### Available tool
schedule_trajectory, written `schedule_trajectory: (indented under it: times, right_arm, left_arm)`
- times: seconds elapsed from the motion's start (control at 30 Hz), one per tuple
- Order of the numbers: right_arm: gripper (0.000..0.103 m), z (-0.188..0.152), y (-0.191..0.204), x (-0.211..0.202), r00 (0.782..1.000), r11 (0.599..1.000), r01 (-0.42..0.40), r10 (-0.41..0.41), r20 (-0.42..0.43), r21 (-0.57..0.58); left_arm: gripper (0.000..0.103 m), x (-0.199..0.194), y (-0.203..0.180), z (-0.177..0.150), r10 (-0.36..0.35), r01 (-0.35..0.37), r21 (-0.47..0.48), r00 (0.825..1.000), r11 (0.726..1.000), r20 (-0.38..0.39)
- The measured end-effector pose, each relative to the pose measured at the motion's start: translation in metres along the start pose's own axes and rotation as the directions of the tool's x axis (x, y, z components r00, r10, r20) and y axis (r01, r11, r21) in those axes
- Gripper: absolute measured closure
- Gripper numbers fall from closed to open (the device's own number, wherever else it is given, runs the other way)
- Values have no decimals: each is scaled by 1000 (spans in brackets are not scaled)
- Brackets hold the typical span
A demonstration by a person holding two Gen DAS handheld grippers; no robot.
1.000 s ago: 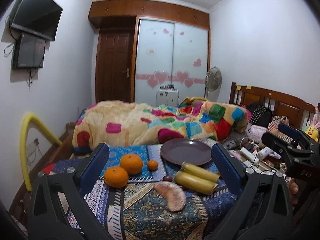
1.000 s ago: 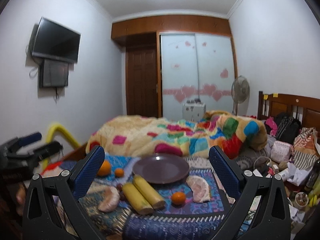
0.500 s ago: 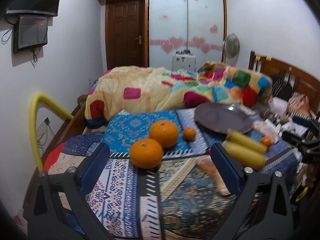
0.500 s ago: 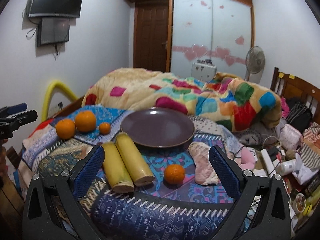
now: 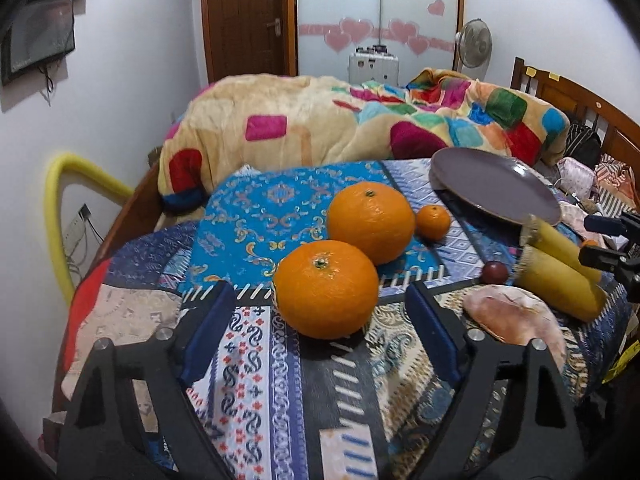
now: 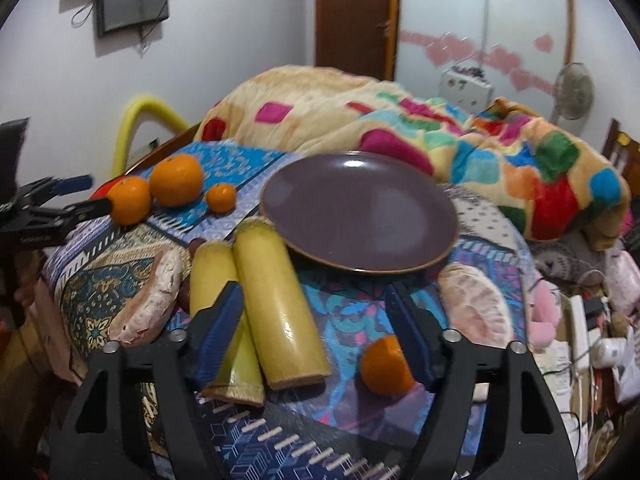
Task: Organize fruits
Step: 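Grasp a yellow bamboo shoot with the right gripper while the left gripper grasps a large orange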
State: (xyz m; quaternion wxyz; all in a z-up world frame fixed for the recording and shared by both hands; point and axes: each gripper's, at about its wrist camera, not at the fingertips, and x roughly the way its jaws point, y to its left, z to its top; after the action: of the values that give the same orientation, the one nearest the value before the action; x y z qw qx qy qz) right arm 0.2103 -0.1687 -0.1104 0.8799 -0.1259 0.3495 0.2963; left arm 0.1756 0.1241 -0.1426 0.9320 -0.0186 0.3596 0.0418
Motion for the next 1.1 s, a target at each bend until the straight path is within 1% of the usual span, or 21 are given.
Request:
schedule_trajectory:
  times: [0.1,0.13,0.23,0.3,0.37,0.4,0.43,0.5,0.53,0.67,0.8,0.93,1.1]
  right_arm:
    - [41,1,1,9,999,999,-30,30,-30,-17]
    - [44,1,2,12,999,999,-35,34,-38,-23]
    - [46,4,1,15,997,997,-66,64,-50,-29]
    - [46,8,-1,18,995,996,-83,81,-64,-34]
    - [46,10,-2,21,992,994,-103,99,-81,-41]
    - [47,11,-3,22,990,993,-110,106,-90,-43]
    - [49,12,-4,23,988,992,-119,114,-103,-46]
    - [56,11,-5,26,985,990,-129,121,-127,-54]
    - [61,8,-4,30,980,989,-132,120,-156,-63]
    - [61,5,-9,28,981,991,-129,121,-150,-43]
    - [63,2,-6,23,984,993,-113,105,-143,-46]
    - [66,-5,-7,12,983,995,-86,77,-164,-44]
    - [68,-14,-8,-1,980,996,-64,52,-193,-57]
  left_arm:
    - [22,14,3,1,-4,4,-5,1000,1000,-23]
    - [23,16,4,2,-11,11,-8,999,1000,-31]
    - [24,25,3,3,-24,23,-11,999,1000,-47]
    - [27,28,2,4,-24,24,-6,998,1000,-54]
    - [34,30,0,5,-33,33,-1,997,999,-66]
    - [35,31,0,5,-38,38,0,997,999,-69]
    - [36,31,-1,5,-38,39,2,997,999,-69]
    - [36,31,-1,4,-36,37,8,997,999,-66]
    - [37,31,-1,4,-35,36,12,997,999,-66]
    - [37,27,-3,2,-28,29,25,997,999,-67]
    - [37,16,-9,-4,-58,61,31,995,998,-84]
    - [37,-1,-21,-16,-92,98,65,992,993,-92]
    - [37,-17,-32,-28,-115,124,97,989,988,-95]
